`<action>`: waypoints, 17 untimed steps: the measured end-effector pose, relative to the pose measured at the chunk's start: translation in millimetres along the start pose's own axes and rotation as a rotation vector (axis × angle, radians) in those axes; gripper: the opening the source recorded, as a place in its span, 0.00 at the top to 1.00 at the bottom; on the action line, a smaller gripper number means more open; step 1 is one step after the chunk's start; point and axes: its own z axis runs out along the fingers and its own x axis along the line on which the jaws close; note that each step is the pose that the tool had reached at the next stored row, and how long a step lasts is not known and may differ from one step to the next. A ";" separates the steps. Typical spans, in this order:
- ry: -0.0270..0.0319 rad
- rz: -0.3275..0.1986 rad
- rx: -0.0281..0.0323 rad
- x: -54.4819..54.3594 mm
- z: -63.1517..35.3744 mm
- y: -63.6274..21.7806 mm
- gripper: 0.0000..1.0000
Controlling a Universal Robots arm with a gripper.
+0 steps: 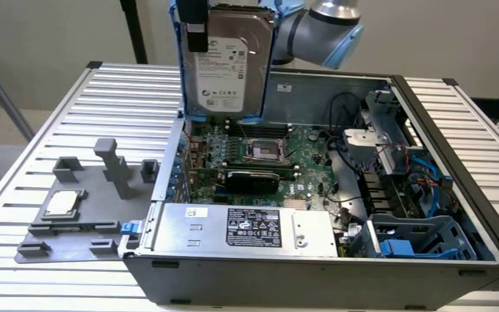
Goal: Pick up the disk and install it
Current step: 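Pick up the disk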
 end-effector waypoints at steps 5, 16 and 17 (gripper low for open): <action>0.0001 0.000 -0.0001 10.9 -0.8 -20.9 0.67; 0.0000 0.000 0.0001 34.5 -2.1 -62.7 0.67; 0.0000 0.000 0.0002 36.6 -2.2 -66.2 0.67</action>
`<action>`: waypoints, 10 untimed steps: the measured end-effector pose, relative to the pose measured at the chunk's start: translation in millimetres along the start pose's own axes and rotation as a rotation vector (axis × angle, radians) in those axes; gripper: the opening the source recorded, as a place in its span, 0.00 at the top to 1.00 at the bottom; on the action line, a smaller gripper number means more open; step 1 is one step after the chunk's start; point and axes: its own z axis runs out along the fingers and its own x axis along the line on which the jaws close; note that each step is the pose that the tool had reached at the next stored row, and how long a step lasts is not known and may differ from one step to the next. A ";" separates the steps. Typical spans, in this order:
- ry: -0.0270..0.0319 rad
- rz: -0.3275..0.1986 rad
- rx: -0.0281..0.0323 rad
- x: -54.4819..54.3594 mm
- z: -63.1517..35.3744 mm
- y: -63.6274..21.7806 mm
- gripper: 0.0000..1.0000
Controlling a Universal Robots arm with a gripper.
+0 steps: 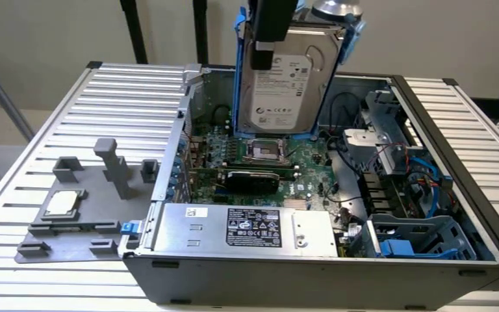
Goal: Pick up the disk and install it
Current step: 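Pick up the disk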
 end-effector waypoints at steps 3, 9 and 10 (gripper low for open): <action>0.0000 0.000 0.0001 6.6 -0.4 -10.9 0.67; 0.0000 0.000 0.0001 19.8 -1.1 -32.8 0.67; 0.0000 0.000 0.0002 22.1 -1.2 -36.3 0.67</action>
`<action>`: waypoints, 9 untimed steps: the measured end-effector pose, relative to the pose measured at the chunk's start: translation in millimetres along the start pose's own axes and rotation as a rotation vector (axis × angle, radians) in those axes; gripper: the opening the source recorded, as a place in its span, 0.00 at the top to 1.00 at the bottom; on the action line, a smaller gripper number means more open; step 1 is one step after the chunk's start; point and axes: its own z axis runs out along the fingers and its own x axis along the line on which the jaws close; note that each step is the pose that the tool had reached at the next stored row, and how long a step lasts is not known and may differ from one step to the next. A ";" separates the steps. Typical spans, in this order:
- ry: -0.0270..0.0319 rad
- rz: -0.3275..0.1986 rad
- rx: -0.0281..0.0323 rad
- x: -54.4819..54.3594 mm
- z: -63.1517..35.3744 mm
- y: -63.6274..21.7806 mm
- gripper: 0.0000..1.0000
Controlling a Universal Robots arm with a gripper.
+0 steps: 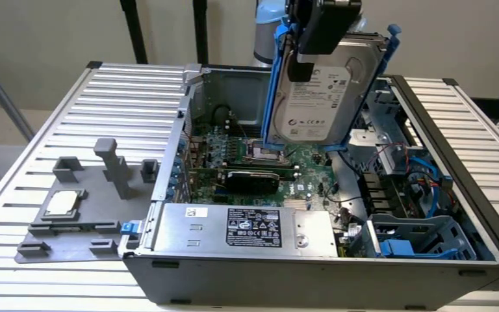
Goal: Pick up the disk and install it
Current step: 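Pick up the disk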
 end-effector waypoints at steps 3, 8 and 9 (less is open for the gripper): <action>0.0000 0.000 0.0002 7.2 -0.3 -9.2 0.67; 0.0000 0.000 0.0014 20.2 -0.4 -21.3 0.67; 0.0000 0.000 0.0017 22.8 -0.3 -23.6 0.67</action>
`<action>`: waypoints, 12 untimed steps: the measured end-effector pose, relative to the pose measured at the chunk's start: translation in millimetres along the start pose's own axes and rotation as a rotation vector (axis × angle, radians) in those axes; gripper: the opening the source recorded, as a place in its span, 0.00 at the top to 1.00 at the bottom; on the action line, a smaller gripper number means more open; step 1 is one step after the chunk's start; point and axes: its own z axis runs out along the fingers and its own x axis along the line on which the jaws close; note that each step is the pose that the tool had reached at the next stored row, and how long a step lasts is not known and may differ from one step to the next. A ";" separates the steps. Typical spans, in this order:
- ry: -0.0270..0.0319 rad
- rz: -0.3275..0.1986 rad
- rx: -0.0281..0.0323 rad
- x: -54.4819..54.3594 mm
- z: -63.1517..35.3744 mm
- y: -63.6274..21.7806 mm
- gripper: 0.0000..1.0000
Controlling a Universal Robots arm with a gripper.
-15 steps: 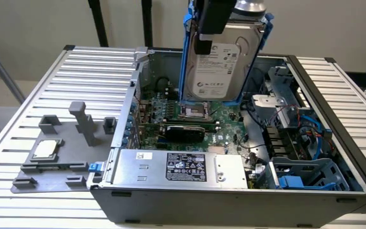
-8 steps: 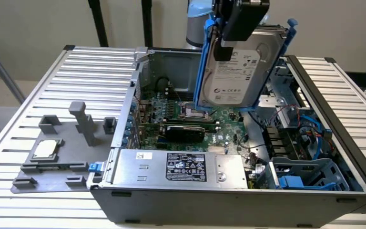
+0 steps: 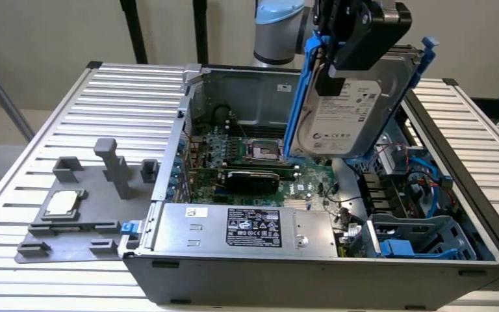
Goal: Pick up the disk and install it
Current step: 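Pick up the disk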
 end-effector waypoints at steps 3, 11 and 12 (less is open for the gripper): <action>0.0001 0.000 0.0008 8.0 0.0 -6.8 0.67; 0.0002 0.000 0.0029 29.2 0.0 -24.6 0.67; 0.0002 0.000 0.0032 31.8 0.0 -26.8 0.67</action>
